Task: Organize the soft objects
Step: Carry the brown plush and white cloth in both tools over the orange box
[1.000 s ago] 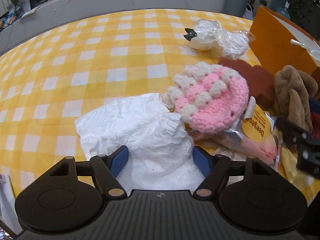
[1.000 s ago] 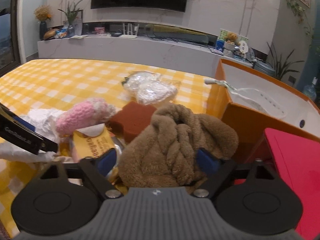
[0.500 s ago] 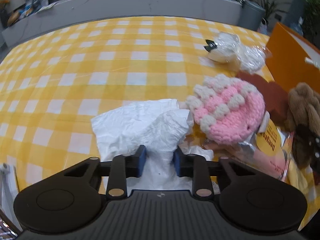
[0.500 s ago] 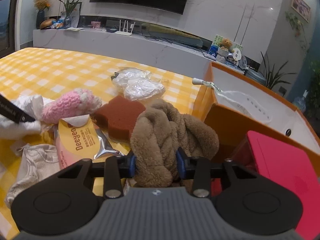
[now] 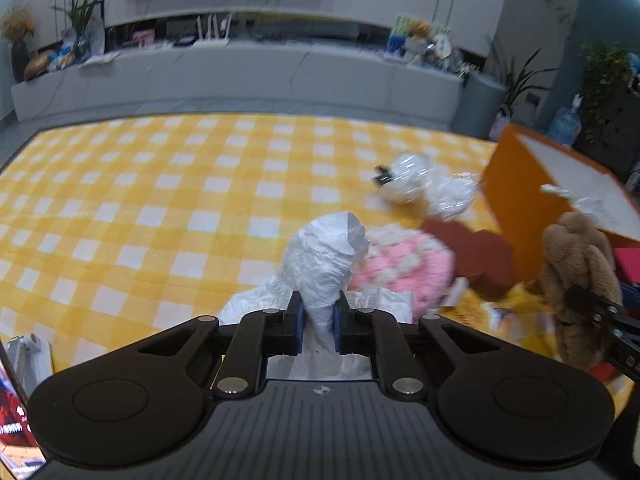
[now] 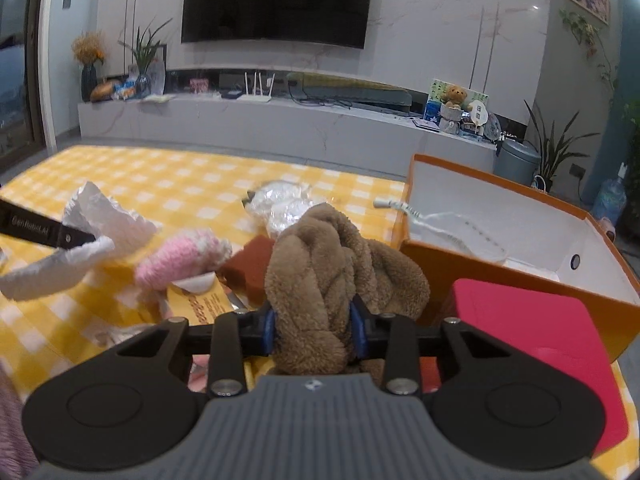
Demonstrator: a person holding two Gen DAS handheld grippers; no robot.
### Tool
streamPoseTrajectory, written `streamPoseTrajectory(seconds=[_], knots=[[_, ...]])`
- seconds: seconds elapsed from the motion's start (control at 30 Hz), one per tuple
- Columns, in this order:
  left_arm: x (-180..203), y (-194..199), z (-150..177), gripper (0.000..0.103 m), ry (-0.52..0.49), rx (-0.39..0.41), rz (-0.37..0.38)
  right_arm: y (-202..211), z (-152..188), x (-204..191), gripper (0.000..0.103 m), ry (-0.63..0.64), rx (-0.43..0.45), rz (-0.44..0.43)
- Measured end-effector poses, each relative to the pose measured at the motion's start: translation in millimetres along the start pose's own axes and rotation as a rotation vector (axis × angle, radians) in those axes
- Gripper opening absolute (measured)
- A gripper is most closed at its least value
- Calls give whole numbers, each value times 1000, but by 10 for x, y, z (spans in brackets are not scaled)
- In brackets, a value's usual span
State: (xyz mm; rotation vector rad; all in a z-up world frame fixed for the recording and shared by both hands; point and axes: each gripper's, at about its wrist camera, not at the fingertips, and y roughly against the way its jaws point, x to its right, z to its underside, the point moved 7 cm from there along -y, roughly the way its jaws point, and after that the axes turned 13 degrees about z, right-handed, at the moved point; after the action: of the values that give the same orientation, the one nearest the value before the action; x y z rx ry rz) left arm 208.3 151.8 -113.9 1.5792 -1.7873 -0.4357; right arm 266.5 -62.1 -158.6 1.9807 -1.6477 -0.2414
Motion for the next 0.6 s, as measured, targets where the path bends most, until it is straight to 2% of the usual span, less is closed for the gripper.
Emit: streamPoseTrajectory(seconds=[0.2, 0.33, 0.6], knots=[[309, 253, 2, 15, -22, 56, 17, 335, -81, 13, 35, -36, 47, -58], [525, 427, 2, 15, -9, 87, 68, 603, -89, 27, 35, -59, 75, -95], [1118, 656, -131, 15, -92, 145, 166, 963, -269, 315, 35, -37, 121, -123]])
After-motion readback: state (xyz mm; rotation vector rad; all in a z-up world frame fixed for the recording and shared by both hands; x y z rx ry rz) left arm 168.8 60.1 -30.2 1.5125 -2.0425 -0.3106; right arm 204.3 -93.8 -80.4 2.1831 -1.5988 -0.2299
